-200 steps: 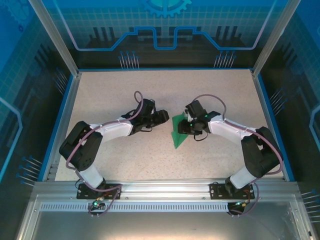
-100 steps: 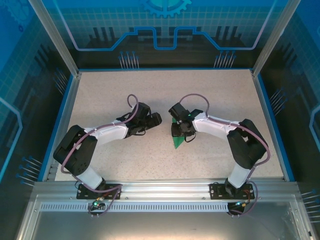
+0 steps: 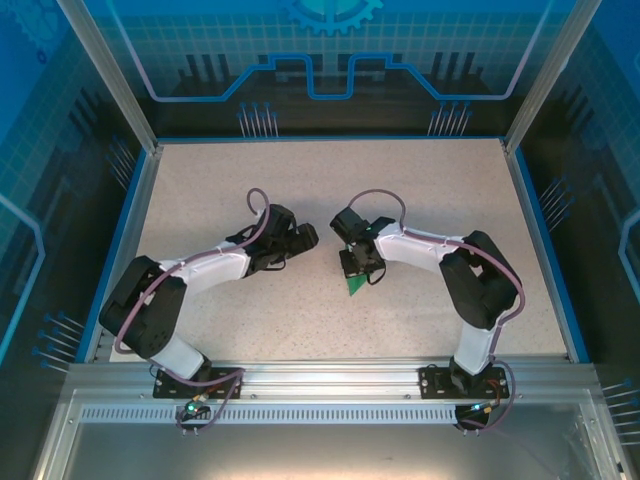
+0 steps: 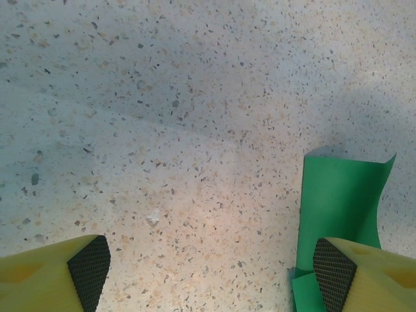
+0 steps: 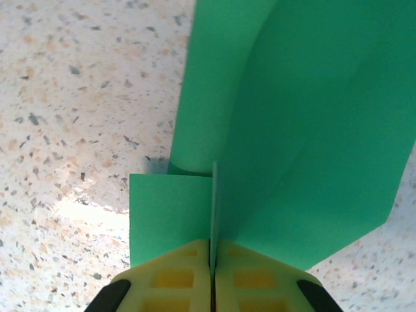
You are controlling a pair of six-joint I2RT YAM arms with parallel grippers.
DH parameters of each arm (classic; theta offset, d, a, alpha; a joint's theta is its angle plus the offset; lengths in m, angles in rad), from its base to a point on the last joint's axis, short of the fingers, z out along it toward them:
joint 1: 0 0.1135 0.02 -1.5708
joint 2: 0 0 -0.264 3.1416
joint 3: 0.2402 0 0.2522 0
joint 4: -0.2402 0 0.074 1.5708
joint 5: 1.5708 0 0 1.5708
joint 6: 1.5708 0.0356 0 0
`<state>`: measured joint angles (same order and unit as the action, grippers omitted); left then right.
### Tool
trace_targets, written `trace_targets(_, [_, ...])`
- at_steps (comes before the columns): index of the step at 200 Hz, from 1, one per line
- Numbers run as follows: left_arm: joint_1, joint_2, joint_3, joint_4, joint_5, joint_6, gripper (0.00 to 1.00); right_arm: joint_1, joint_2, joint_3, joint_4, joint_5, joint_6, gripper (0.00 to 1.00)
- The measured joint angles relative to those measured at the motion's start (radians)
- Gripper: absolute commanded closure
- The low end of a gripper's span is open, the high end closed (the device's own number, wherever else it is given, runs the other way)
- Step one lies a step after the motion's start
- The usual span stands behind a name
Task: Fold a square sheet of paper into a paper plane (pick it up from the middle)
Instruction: Fourth fold the wing at the center of the table.
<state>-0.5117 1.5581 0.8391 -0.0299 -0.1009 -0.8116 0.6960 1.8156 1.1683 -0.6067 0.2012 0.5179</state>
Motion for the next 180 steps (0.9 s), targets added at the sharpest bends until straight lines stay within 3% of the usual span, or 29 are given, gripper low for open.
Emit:
trace_targets(33, [0.015,-0.036,-0.029,0.002,0.012,-0.001,0.14,-0.029,-0.042,-0.01,0.04,-0.058,-0.157,0.93])
trace_targets(84, [0.021,-0.082,-0.086,0.035,0.054,-0.002,0.14,-0.033,-0.123,-0.053,0.137,-0.256,-0.314,0.92])
trace_targets(180, [0.023,-0.241,-0.152,0.055,0.005,-0.026,0.14,-0.033,-0.296,-0.121,0.248,-0.39,-0.326,0.91])
